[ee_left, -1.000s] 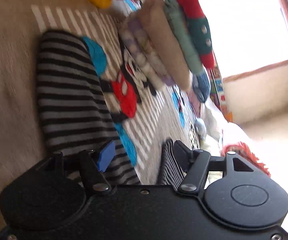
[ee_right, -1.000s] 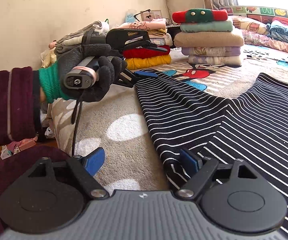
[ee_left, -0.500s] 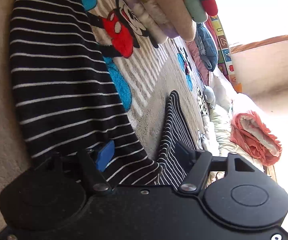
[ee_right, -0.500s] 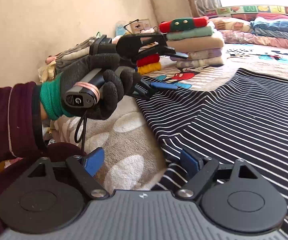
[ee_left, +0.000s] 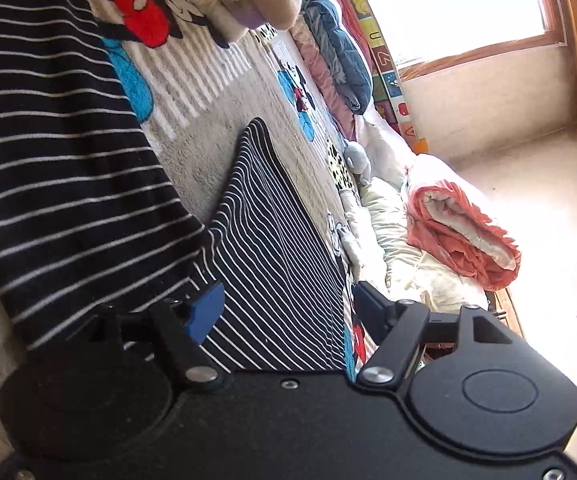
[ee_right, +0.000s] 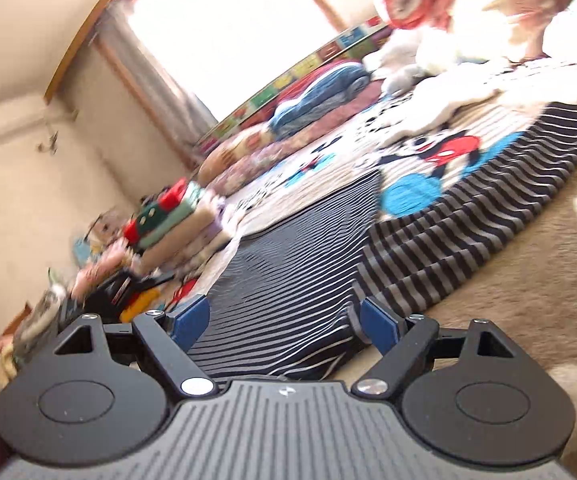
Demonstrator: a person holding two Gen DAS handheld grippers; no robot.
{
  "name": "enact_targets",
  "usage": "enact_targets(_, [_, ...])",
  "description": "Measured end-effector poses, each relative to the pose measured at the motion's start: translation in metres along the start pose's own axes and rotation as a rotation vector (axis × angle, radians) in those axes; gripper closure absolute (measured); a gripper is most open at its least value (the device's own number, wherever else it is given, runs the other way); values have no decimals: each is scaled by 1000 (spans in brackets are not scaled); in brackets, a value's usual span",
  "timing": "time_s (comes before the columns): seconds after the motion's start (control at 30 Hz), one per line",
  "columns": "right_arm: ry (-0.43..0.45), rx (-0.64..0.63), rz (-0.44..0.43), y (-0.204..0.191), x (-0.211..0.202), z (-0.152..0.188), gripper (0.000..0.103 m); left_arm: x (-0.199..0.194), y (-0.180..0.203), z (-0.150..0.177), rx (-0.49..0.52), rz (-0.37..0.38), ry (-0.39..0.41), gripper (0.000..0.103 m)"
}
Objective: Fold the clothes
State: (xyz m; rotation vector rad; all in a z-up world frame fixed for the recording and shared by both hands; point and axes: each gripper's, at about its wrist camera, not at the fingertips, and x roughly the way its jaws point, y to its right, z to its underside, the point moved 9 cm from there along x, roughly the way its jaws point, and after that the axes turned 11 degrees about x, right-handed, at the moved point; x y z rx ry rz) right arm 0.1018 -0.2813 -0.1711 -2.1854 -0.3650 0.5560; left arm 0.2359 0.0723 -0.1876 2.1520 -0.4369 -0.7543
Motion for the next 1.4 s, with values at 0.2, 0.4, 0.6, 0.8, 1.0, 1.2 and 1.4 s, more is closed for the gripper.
enact_targets(0.2, [127,373,81,92,-8,-37,20,-1,57,42,161,-3,-35,32])
enact_targets(0.4, [194,511,115,137,2,-70,21,50,136,137,610,-14,-196,32])
enact_targets(0.6, [251,562,143,192,0,-127,27,99,180,243,1406,-181,-199,32])
enact_targets(0.8, [271,498,157,222,16,-175,29,134,160,277,1775,-332,-144,36])
enact_targets(1.0, [261,412,223,227,26,-187,45,143,159,282,1846,-368,-116,42])
enact_targets(1.2, [221,341,245,215,42,-184,76,145,159,287,1886,-399,-122,101])
enact_targets(1.4, [275,340,249,216,30,-192,88,128,149,313,2063,-359,-90,102])
